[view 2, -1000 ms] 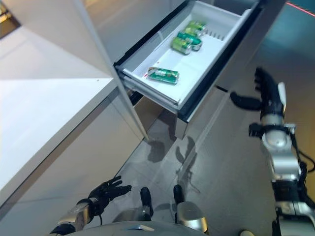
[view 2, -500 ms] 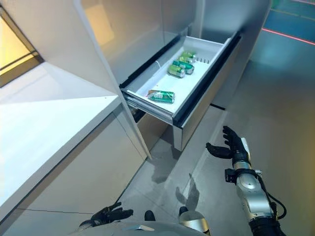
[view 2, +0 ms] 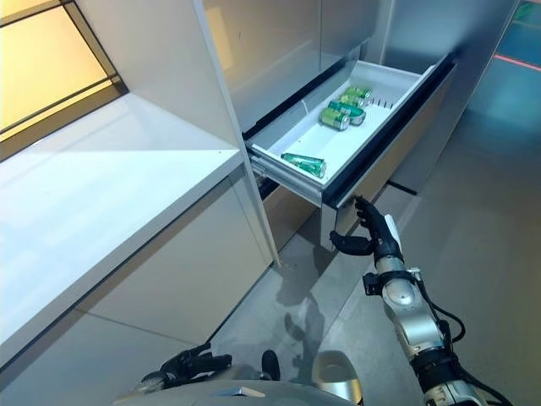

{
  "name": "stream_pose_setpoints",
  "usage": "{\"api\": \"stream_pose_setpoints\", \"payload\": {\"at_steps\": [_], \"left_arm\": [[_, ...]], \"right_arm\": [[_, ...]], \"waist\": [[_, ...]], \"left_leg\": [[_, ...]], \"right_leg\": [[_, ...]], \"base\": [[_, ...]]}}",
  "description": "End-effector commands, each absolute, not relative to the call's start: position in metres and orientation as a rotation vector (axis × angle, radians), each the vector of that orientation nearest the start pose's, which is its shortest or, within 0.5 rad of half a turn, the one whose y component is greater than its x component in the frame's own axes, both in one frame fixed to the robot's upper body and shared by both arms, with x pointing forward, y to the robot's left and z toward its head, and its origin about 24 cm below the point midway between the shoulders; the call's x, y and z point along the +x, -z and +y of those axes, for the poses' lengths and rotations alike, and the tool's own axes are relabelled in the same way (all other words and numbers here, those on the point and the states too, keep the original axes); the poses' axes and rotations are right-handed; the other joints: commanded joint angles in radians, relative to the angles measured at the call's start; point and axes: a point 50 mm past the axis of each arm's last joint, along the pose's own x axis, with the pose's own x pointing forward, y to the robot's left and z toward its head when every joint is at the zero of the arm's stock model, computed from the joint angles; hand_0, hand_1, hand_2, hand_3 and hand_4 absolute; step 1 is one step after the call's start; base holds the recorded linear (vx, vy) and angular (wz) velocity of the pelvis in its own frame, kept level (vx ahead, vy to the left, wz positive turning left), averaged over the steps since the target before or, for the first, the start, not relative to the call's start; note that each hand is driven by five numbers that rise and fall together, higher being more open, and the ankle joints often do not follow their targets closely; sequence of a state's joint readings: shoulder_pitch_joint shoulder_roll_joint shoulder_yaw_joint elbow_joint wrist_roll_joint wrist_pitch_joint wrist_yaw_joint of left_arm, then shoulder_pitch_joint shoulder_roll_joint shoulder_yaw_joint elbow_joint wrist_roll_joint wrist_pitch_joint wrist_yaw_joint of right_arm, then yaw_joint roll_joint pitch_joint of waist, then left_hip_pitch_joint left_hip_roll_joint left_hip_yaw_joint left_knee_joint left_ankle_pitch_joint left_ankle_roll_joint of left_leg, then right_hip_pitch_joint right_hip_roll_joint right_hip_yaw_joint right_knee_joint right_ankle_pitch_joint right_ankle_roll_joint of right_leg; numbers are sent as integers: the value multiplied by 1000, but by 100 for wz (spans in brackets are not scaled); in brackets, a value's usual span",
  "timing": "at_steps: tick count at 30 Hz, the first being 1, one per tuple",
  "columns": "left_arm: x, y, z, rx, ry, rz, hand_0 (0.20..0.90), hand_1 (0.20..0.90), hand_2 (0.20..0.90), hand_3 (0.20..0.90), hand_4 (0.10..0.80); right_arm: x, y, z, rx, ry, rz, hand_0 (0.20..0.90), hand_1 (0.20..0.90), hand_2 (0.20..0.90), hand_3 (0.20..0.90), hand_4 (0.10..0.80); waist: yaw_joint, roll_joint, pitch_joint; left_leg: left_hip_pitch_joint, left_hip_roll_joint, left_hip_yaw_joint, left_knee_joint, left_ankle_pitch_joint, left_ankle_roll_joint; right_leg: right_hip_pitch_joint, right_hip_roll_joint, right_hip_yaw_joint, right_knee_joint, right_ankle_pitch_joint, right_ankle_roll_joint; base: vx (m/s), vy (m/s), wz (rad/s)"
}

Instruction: Put drinks into fridge and close the fridge

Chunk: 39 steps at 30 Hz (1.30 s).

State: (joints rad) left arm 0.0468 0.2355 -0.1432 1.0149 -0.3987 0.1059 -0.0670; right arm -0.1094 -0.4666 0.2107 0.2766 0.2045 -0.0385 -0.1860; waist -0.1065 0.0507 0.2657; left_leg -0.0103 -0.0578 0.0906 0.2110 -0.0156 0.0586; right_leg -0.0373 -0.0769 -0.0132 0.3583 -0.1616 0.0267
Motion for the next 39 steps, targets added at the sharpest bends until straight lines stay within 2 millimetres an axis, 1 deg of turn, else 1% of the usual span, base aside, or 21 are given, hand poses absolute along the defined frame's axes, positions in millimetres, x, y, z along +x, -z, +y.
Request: {"api": "stream_pose_setpoints", "payload": {"at_steps": [1, 6, 10, 11, 12, 14, 15, 17, 18, 19, 22, 24, 28, 33, 36, 39], "left_arm": [[90, 158, 225, -78, -142, 1214, 900, 900, 900, 900, 800], [86, 159, 223, -89, -132, 1226, 900, 900, 900, 900, 800], [95, 157, 221, -88, -111, 1199, 900, 900, 900, 900, 800], [97, 157, 221, -85, -108, 1195, 900, 900, 900, 900, 800], [105, 155, 221, -75, -95, 1174, 900, 900, 900, 900, 800], [124, 148, 223, -67, -88, 1122, 900, 900, 900, 900, 800], [137, 144, 223, -60, -79, 1086, 900, 900, 900, 900, 800], [162, 133, 223, -55, -67, 1012, 900, 900, 900, 900, 800], [177, 126, 222, -56, -64, 965, 900, 900, 900, 900, 800], [187, 122, 221, -56, -62, 941, 900, 900, 900, 900, 800], [202, 114, 218, -54, -61, 895, 900, 900, 900, 900, 800], [207, 113, 215, -55, -63, 879, 900, 900, 900, 900, 800], [210, 111, 207, -39, -54, 869, 900, 900, 900, 900, 800], [214, 110, 204, -38, -49, 857, 900, 900, 900, 900, 800], [214, 110, 205, -31, -46, 855, 900, 900, 900, 900, 800], [211, 112, 207, -12, -41, 870, 900, 900, 900, 900, 800]], "right_arm": [[311, -105, -161, -326, -146, -256, 900, 900, 900, 900, 800], [319, -113, -138, -340, -220, -268, 900, 900, 900, 900, 800], [329, -130, -103, -312, -296, -301, 900, 900, 900, 900, 800], [329, -132, -100, -312, -301, -306, 900, 900, 900, 900, 800], [333, -143, -85, -309, -333, -332, 900, 900, 900, 900, 800], [337, -164, -67, -312, -352, -387, 900, 900, 900, 900, 800], [339, -177, -58, -312, -359, -420, 900, 900, 900, 900, 800], [345, -204, -47, -319, -358, -489, 900, 900, 900, 900, 800], [346, -221, -41, -336, -355, -538, 900, 900, 900, 900, 800], [347, -230, -37, -341, -355, -561, 900, 900, 900, 900, 800], [351, -254, -32, -341, -360, -610, 900, 900, 900, 900, 800], [353, -265, -30, -334, -381, -620, 900, 900, 900, 900, 800], [354, -276, -28, -327, -387, -636, 900, 900, 900, 900, 800], [358, -290, -35, -315, -315, -689, 900, 900, 900, 900, 800], [361, -295, -43, -302, -271, -705, 900, 900, 900, 900, 800], [367, -296, -57, -282, -209, -708, 900, 900, 900, 900, 800]], "waist": [[64, -5, -5], [82, 4, 7], [111, 8, 34], [113, 8, 36], [124, 7, 50], [135, 7, 83], [143, 8, 105], [155, 12, 147], [161, 16, 174], [165, 18, 186], [178, 24, 216], [188, 26, 226], [201, 28, 227], [209, 34, 231], [211, 32, 232], [212, 22, 219]], "left_leg": [[-40, -42, -55, 244, -238, 18], [-32, -48, -61, 241, -223, 17], [-48, -43, -65, 235, -195, 12], [-51, -43, -66, 236, -193, 11], [-73, -41, -68, 245, -186, 9], [-120, -37, -69, 267, -182, 8], [-154, -39, -72, 285, -180, 7], [-217, -42, -74, 314, -180, 8], [-254, -43, -75, 330, -180, 9], [-281, -44, -75, 344, -182, 9], [-335, -50, -80, 382, -186, 8], [-355, -51, -81, 411, -197, 5], [-364, -54, -85, 425, -199, 1], [-362, -55, -90, 399, -191, -1], [-342, -49, -90, 371, -188, -1], [-303, -38, -94, 333, -184, -4]], "right_leg": [[12, -4, -26, 26, -3, -44], [23, -8, -25, 30, 2, -45], [15, -4, -22, 21, 20, -43], [12, -3, -22, 21, 22, -43], [-5, 2, -21, 23, 30, -44], [-46, 6, -21, 38, 35, -46], [-75, 10, -23, 50, 38, -46], [-136, 18, -27, 76, 39, -50], [-176, 24, -30, 94, 38, -52], [-202, 29, -31, 108, 36, -54], [-257, 33, -44, 154, 25, -62], [-279, 32, -54, 190, 10, -70], [-292, 20, -69, 217, 0, -76], [-297, 15, -78, 208, -3, -77], [-281, 14, -79, 189, -3, -77], [-241, 13, -80, 146, 4, -78]], "base": [[130, 73, 3], [96, 71, 3], [24, 30, 10], [-47, -13, 10], [-108, -24, 8], [-251, -35, 5], [-374, -45, -5], [-438, -56, -6], [-423, -50, 7], [-369, -30, 13], [-202, -8, 6], [-69, 2, 3], [12, -4, 22], [-54, -9, 19], [-10, -31, 10], [47, -55, 4]]}}
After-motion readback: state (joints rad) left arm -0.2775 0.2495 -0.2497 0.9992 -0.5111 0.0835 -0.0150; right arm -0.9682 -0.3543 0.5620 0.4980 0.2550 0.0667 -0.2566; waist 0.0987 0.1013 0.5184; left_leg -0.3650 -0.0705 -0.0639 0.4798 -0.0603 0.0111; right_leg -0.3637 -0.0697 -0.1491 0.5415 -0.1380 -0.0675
